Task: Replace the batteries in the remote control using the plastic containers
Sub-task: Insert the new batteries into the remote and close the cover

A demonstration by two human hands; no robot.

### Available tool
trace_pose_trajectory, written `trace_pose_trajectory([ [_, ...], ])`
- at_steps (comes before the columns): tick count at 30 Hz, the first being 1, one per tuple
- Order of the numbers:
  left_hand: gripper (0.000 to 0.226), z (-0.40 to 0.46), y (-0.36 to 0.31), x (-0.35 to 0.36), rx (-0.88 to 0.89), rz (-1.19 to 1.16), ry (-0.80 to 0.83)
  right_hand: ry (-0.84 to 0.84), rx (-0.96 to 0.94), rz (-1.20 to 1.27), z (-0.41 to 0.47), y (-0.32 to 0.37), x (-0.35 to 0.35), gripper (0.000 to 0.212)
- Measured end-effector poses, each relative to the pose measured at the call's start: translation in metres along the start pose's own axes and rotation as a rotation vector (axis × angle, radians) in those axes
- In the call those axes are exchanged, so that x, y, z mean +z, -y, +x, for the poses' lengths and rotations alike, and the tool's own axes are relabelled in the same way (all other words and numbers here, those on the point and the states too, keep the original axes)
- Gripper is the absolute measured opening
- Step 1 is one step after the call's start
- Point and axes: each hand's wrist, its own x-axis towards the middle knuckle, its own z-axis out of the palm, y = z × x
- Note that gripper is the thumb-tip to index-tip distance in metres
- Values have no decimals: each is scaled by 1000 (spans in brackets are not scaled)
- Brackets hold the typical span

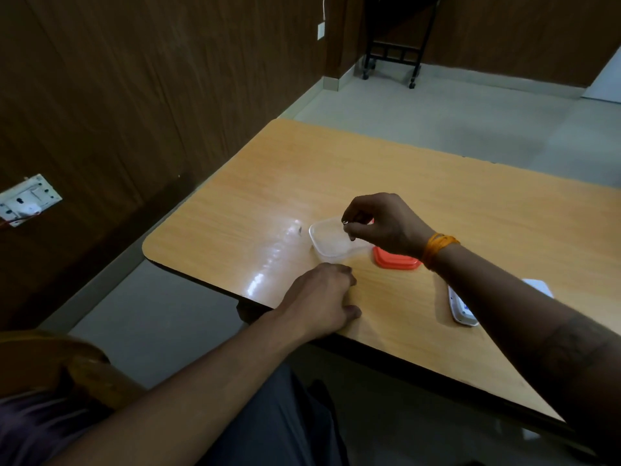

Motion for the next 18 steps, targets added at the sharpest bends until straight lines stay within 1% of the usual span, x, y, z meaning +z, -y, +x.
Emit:
trace_pose_trajectory([
  [3,55,3,-14,3,43,110,10,-147,22,73,-35,-5,-1,5],
  [6,54,8,-31,7,72,156,55,-294,90,146,-73,-11,-5,10],
  [8,49,13,-44,8,79,179,61,-357,149,198,-100,-14,-10,11],
  [10,48,19,-59,12,60,185,65,-386,213,237,-125,-20,-16,10],
  [13,54,30,-84,21,31,148,43,-473,306,275,-161,-31,-27,11],
  [15,64,37,-100,29,26,90,17,-536,377,291,-181,-40,-35,12],
  [18,79,46,-122,43,40,-39,-47,-536,480,257,-207,-51,-44,12],
])
